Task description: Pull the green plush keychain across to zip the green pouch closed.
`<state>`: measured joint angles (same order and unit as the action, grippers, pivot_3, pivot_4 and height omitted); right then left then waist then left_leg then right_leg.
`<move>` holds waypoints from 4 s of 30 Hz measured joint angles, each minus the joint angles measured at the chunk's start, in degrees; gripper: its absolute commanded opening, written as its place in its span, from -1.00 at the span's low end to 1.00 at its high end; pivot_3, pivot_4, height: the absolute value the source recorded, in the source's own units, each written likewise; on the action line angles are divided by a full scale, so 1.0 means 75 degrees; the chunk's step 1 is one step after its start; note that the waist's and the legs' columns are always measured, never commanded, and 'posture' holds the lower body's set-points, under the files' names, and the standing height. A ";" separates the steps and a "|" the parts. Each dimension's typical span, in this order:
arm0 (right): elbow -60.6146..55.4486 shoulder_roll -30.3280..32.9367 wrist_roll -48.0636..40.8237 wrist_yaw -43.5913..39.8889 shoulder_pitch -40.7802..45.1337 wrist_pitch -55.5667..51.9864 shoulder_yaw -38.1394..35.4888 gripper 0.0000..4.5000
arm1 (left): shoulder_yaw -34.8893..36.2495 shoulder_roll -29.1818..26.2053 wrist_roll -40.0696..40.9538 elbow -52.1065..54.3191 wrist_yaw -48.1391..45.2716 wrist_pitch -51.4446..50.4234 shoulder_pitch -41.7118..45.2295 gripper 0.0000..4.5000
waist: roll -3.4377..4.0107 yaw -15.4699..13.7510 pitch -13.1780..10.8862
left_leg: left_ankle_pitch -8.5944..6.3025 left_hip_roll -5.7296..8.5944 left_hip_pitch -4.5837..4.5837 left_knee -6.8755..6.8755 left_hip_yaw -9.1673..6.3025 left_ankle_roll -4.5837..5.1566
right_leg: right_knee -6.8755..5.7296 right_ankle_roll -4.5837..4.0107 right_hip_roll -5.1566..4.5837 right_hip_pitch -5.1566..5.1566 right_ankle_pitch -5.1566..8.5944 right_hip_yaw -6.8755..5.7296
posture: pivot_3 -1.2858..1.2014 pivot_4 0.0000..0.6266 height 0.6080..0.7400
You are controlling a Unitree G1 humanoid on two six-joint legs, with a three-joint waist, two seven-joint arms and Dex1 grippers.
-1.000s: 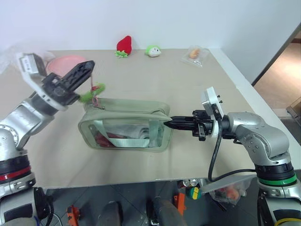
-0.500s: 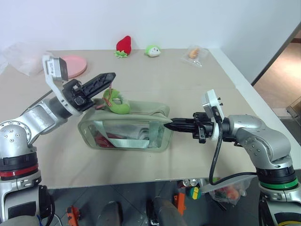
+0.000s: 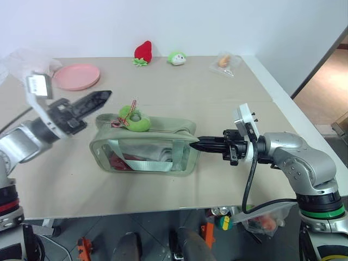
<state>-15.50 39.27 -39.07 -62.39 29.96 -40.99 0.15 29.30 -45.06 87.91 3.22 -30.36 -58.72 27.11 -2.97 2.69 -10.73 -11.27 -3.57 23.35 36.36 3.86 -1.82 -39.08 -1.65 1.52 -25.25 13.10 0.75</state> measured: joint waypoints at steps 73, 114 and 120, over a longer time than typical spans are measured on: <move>0.0528 0.0534 -0.0905 -0.0129 0.0126 -0.0573 -0.1051 0.64 | -0.0865 -0.1159 -0.4670 0.1568 -0.3702 0.1509 -0.2748 -1.00 | 0.0006 -0.0051 -0.0005 | -0.0014 -0.0003 -0.0007 -0.0037 0.0003 -0.0013 | 0.0001 -0.0023 -0.0026 -0.0004 0.0037 -0.0005 | 0.03 -0.52 1.00; 0.5726 -0.3057 0.2232 -0.3159 0.4840 0.2341 0.1825 -0.46 | -0.0612 -0.0976 -0.4475 0.2241 -0.3513 0.1531 -0.3333 -1.00 | 0.0009 -0.0074 -0.0004 | -0.0031 0.0010 0.0000 -0.0019 0.0008 0.0019 | -0.0002 -0.0010 -0.0053 0.0000 0.0038 -0.0004 | 0.03 -0.52 1.00; 0.5710 -0.3059 0.2253 -0.3178 0.4778 0.2344 0.1823 -0.99 | -0.0622 -0.0976 -0.4474 0.2241 -0.3508 0.1536 -0.3325 -1.00 | 0.0009 -0.0074 -0.0003 | -0.0031 0.0010 0.0000 -0.0018 0.0008 0.0019 | -0.0002 -0.0010 -0.0052 0.0000 0.0038 -0.0004 | 0.03 -0.52 1.00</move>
<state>27.33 16.33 -22.18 -86.22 65.80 -23.40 13.82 24.63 -52.38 54.35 20.02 -56.67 -47.20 2.18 -2.90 2.13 -10.75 -11.50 -3.49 23.35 36.22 3.92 -1.68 -39.10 -1.73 1.13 -25.26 13.38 0.72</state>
